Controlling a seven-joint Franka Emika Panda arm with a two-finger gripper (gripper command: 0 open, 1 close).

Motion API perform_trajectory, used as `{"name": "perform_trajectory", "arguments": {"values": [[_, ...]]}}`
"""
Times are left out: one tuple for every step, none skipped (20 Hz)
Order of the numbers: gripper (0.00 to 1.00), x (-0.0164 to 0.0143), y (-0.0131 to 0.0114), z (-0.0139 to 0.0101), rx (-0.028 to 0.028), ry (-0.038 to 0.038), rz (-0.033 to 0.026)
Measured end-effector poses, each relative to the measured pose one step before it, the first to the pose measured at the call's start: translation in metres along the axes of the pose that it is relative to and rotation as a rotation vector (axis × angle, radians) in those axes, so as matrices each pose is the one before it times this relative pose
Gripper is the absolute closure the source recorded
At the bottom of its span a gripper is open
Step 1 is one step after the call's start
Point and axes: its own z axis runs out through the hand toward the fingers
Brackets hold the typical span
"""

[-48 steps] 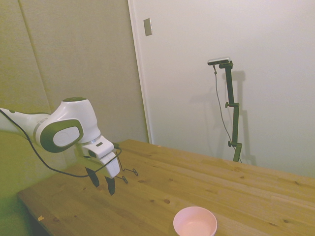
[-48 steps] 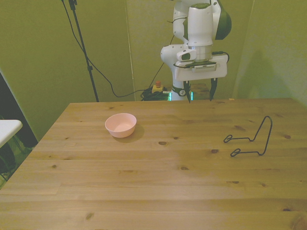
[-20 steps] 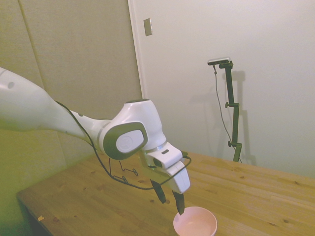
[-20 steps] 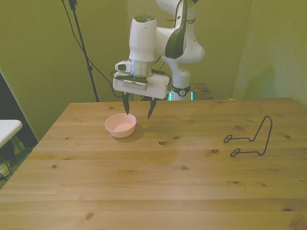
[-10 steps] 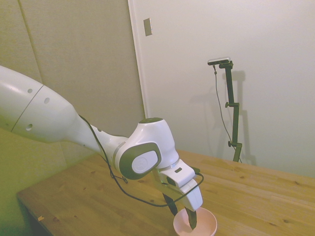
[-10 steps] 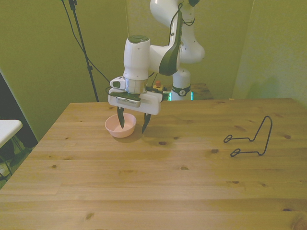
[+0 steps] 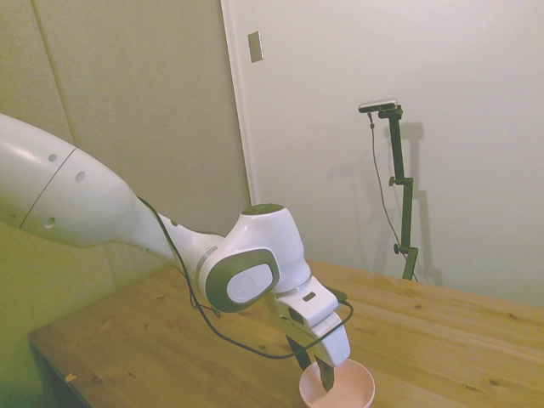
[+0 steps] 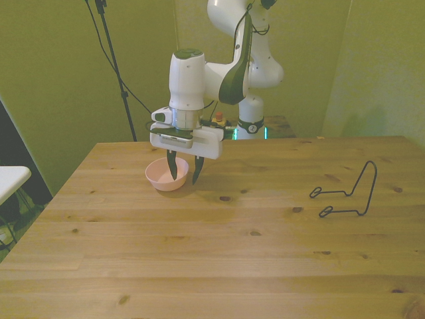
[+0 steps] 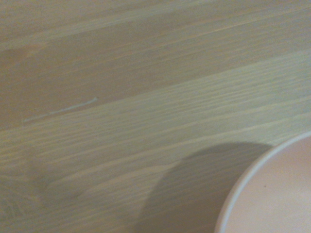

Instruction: Load the bowl

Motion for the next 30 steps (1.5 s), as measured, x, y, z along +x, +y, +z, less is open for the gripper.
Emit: {"name": "perform_trajectory", "arguments": {"values": [[1.0, -0.00027, -0.00045, 0.00023, 0.00085, -0.00119, -0.00152], [1.0, -0.0001, -0.00042, 0.0, 0.00146, -0.00105, -0.00111], [1.0, -0.00009, -0.00042, -0.00015, 0.00187, -0.00104, -0.00017], [1.0, -0.00018, -0.00058, -0.00023, 0.00351, -0.00225, 0.00075], [1.0, -0.00032, -0.00068, -0.00016, 0.00386, -0.00272, -0.0002], [1.0, -0.00029, -0.0006, -0.00001, 0.00206, -0.00158, -0.00106], [1.0, -0.00024, -0.00049, 0.00011, 0.00154, -0.00143, -0.00058], [1.0, -0.0002, -0.00048, 0.00007, 0.0023, -0.00193, -0.0003], [1.0, -0.00002, -0.00051, -0.00016, 0.0012, -0.00026, -0.00106], [1.0, 0.00002, -0.00063, -0.00041, 0.00124, 0.00037, -0.0011], [1.0, 0.00016, -0.00068, -0.00061, 0.00141, 0.00085, -0.00183], [1.0, 0.00021, -0.00094, -0.00083, 0.00158, 0.00147, -0.00274], [1.0, 0.00002, -0.0013, -0.00112, 0.00229, 0.00152, -0.00338], [1.0, -0.00001, -0.00147, -0.00176, 0.00337, 0.0022, -0.00499], [1.0, 0.00004, -0.00122, -0.00295, 0.00508, 0.0021, -0.00627], [1.0, 0.00057, -0.0005, -0.00456, 0.01128, -0.00127, -0.00505], [1.0, 0.0008, -0.00014, -0.00545, 0.01466, -0.00494, -0.00417], [1.0, 0.0009, -0.00028, -0.00691, 0.01224, -0.00696, -0.0052], [1.0, 0.00074, -0.0005, -0.00785, 0.01311, -0.01126, -0.00464], [1.0, -0.00003, -0.00127, -0.00898, 0.01074, -0.00877, -0.00724], [1.0, -0.00144, -0.00333, -0.01092, 0.01628, -0.01218, -0.00538], [1.0, -0.00236, -0.00517, -0.0119, 0.0168, -0.01207, -0.00617], [1.0, -0.00416, -0.00698, -0.01215, 0.02004, -0.01496, -0.00716], [1.0, -0.00565, -0.00945, -0.01252, 0.01903, -0.01023, -0.0091], [1.0, -0.0072, -0.01125, -0.01176, 0.01989, -0.01212, -0.01117], [1.0, -0.0072, -0.0119, -0.01087, 0.01705, -0.009, -0.01463], [1.0, -0.00923, -0.01444, -0.00924, 0.01759, -0.01273, -0.01682], [1.0, -0.00942, -0.01511, -0.00745, 0.01143, -0.01103, -0.01823], [1.0, -0.0105, -0.01609, -0.00447, 0.00641, -0.0083, -0.01751], [1.0, -0.01262, -0.01743, -0.00104, 0.00331, -0.0102, -0.01687]]}}
